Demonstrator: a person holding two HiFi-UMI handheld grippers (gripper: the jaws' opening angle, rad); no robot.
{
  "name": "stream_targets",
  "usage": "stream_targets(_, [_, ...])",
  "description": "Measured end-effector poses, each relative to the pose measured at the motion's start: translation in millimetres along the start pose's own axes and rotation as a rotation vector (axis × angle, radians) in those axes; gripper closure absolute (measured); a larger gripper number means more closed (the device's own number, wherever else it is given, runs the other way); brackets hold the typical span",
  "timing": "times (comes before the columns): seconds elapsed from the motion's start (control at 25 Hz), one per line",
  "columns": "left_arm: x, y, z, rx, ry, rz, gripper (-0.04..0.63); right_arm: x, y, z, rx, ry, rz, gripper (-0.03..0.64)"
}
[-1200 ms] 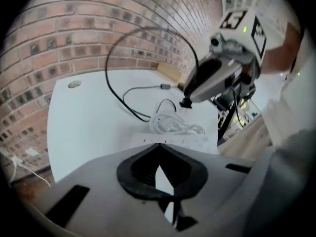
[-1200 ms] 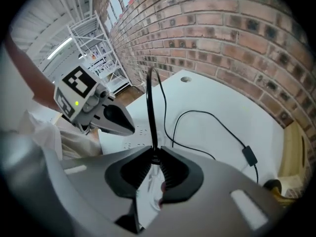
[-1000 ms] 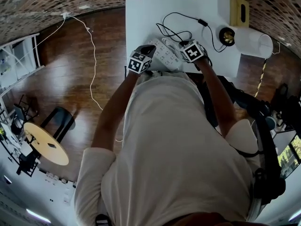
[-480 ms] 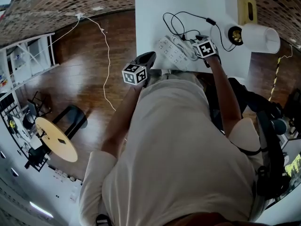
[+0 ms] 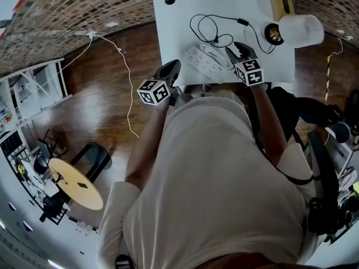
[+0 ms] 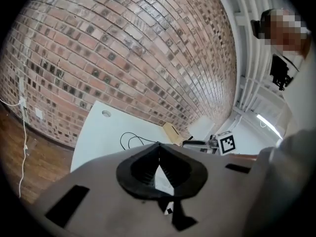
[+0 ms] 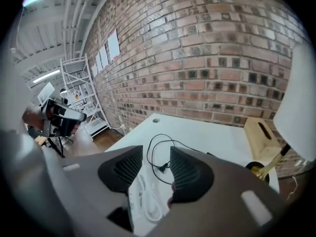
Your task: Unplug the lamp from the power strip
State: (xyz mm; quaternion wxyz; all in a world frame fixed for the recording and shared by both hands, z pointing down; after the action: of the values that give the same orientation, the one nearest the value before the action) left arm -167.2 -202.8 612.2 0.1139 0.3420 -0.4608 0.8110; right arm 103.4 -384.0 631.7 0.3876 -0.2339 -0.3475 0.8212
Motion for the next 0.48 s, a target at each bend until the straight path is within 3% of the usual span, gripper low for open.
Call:
stream_targets(0.2, [-1,17,-25,-0.035,-0.037,0.042,0.594,34,15,-18,-0.086,-0.05,-0.015,0.456])
stream_targets(0.48, [2,28,-84,-0.07,-0.067,0.108,0.589,107,39,-20,-0.118,-0.071,-0.108,0.462])
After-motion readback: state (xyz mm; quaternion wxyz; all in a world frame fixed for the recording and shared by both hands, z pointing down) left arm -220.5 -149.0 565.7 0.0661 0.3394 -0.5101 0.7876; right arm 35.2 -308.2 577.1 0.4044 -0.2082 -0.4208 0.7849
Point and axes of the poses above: the fingertips, and each gripper's own axes: z forward along the fingers, x to its left, y out of its top, the point moved 9 cm from there along -z, backward along the fingers, and after that the axes turned 6 degrees about -y, right-handed, at the moved point
